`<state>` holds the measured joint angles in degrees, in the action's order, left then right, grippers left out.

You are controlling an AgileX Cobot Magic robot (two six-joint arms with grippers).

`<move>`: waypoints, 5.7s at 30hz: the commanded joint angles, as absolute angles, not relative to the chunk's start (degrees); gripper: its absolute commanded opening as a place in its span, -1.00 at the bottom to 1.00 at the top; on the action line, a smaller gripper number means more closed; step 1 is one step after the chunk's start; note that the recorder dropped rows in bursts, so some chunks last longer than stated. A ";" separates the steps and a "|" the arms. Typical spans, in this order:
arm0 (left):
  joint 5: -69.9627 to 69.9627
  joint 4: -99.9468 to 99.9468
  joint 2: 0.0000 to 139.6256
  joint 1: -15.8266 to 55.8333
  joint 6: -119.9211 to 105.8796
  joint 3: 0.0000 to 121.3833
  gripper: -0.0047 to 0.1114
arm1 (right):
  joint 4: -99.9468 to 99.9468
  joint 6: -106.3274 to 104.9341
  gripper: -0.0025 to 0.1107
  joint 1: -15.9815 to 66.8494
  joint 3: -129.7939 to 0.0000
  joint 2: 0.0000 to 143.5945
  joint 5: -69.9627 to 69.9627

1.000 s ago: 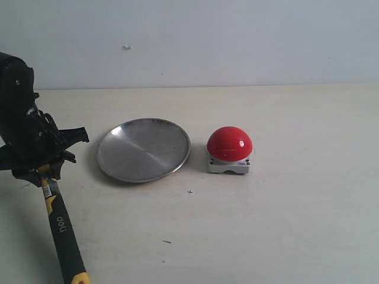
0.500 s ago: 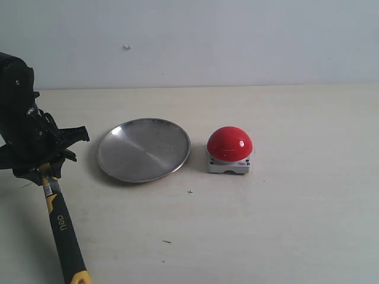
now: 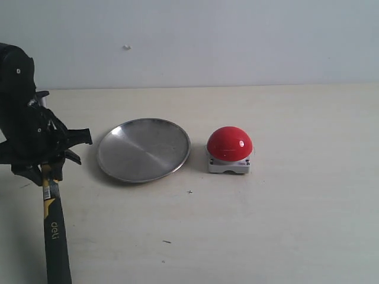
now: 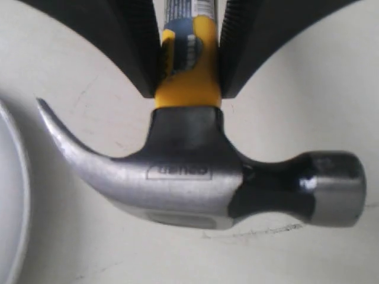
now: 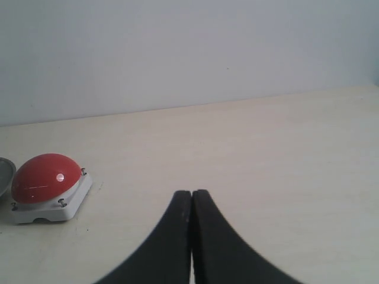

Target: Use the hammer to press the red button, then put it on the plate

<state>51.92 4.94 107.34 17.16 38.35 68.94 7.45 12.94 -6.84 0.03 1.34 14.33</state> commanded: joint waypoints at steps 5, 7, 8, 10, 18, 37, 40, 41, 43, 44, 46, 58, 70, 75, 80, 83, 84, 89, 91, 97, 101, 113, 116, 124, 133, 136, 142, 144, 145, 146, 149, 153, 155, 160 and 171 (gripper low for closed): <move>57.20 3.91 106.55 17.13 34.72 73.28 -0.92 | 7.86 12.52 -0.96 -7.15 0.00 0.95 13.69; 56.73 3.91 106.55 17.13 34.72 73.28 -0.92 | 7.86 12.52 -0.96 -7.15 0.00 0.95 13.69; 56.64 3.91 106.55 17.13 34.72 73.28 -0.92 | 7.86 12.52 -0.96 -7.15 0.00 0.95 13.69; 56.64 3.91 106.55 17.13 34.72 73.28 -0.92 | 7.86 12.52 -0.96 -7.15 0.00 0.95 13.69; 56.50 3.91 106.55 17.13 34.49 73.28 -0.92 | 7.86 12.52 -0.96 -7.15 0.00 0.95 13.69; 52.54 4.18 106.55 17.13 26.97 73.28 -0.92 | 7.86 12.52 -0.96 -7.15 0.00 0.95 13.69; 51.52 4.18 106.55 17.13 22.12 73.28 -0.92 | 7.86 12.52 -0.96 -7.15 0.00 0.95 13.69; 51.52 4.18 106.55 17.13 20.87 73.28 -0.92 | 7.86 12.52 -0.96 -7.15 0.00 0.95 13.69; 52.07 4.18 106.55 17.13 19.26 73.28 -0.92 | 7.86 12.52 -0.96 -7.15 0.00 0.95 13.69; 52.40 4.18 106.55 17.13 18.74 73.28 -0.92 | 7.86 12.52 -0.96 -7.15 0.00 0.95 13.69; 53.36 3.46 106.55 17.13 18.11 73.53 -0.92 | 7.86 12.52 -0.96 -7.15 0.00 0.95 13.69; 65.81 -1.78 111.83 17.13 12.11 81.18 -0.92 | 7.86 12.52 -0.96 -7.15 0.00 0.95 13.69; 66.41 -0.73 114.63 17.13 10.69 84.23 -0.92 | 7.86 12.52 -0.96 -7.15 0.00 0.95 13.69; 66.24 -0.72 114.63 17.13 10.69 84.23 -0.92 | 7.86 12.52 -0.96 -7.15 0.00 0.95 13.69; 66.11 -0.72 114.63 17.13 10.69 84.23 -0.92 | 7.86 12.52 -0.96 -7.15 0.00 0.95 13.69; 66.01 -0.72 114.63 17.13 10.69 84.23 -0.92 | 7.86 12.52 -0.96 -7.15 0.00 0.95 13.69; 66.01 -0.72 114.63 17.13 10.69 84.23 -0.92 | 7.86 12.52 -0.96 -7.15 0.00 0.95 13.69; 65.86 -0.72 114.63 17.13 10.16 84.23 -0.92 | 7.86 12.52 -0.96 -7.15 0.00 0.95 13.69; 65.52 -0.72 114.63 17.13 10.14 84.23 -0.92 | 7.86 12.52 -0.96 -7.15 0.00 0.95 13.59; 65.00 -0.72 114.63 17.13 9.67 84.23 -0.92 | 2.19 15.09 -0.96 -7.15 0.00 0.95 6.35; 64.60 -0.72 114.63 17.13 9.67 84.23 -0.92 | -15.10 24.70 -0.96 -7.15 0.00 0.95 1.73; 64.17 -3.47 114.63 17.13 9.43 84.23 -0.92 | -19.19 27.08 -0.96 -7.15 0.00 0.95 -1.86; 64.05 -4.64 114.63 17.13 9.43 84.23 -0.92 | -18.94 25.50 -0.96 -7.15 0.00 0.95 -2.07; 64.05 -5.13 114.63 17.13 11.36 84.23 -0.92 | -18.94 18.38 -0.96 -7.02 0.00 3.57 0.95; 64.71 -5.49 114.63 17.13 11.92 84.23 -0.92 | -19.59 9.40 -0.96 -7.02 -7.30 13.88 6.80; 64.46 -7.26 114.63 17.13 14.32 84.23 -0.92 | -20.08 5.93 -0.96 -7.02 -11.11 19.57 9.62; 63.18 -13.89 114.63 17.13 14.19 84.23 -0.92 | -36.22 -15.43 -0.96 -7.02 -19.45 32.60 17.04; 62.58 -16.17 114.63 17.13 14.19 84.23 -0.92 | -45.07 -26.81 -0.96 -7.02 -22.30 36.95 22.09; 62.17 -17.34 114.63 17.13 14.19 84.23 -0.92 | -49.21 -32.68 -0.96 -7.02 -23.80 39.44 25.19; 61.93 -18.39 114.63 17.13 14.19 84.23 -0.92 | -52.69 -37.51 -0.96 -7.02 -25.25 41.99 28.40; 61.04 -22.03 114.63 17.13 14.19 84.23 -0.92 | -56.61 -46.51 -0.96 -7.02 -30.35 52.45 39.75; 60.16 -25.17 114.63 17.13 14.19 84.23 -0.92 | -56.96 -52.00 -0.68 -6.63 -33.81 64.43 47.72; 59.36 -27.08 114.63 17.13 14.19 84.23 -0.92 | -56.98 -53.59 -0.51 -3.63 -34.60 69.18 47.86; 58.52 -29.24 114.63 17.13 14.19 84.23 -0.92 | -56.85 -55.94 -0.25 6.66 -36.35 77.01 40.54; 58.15 -29.24 114.63 17.13 13.92 84.23 -0.92 | -83.19 -73.57 0.12 22.71 -40.44 92.32 28.26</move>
<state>58.45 -27.50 115.04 17.16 13.89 83.41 -79.02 -70.86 21.75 -39.21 90.47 29.03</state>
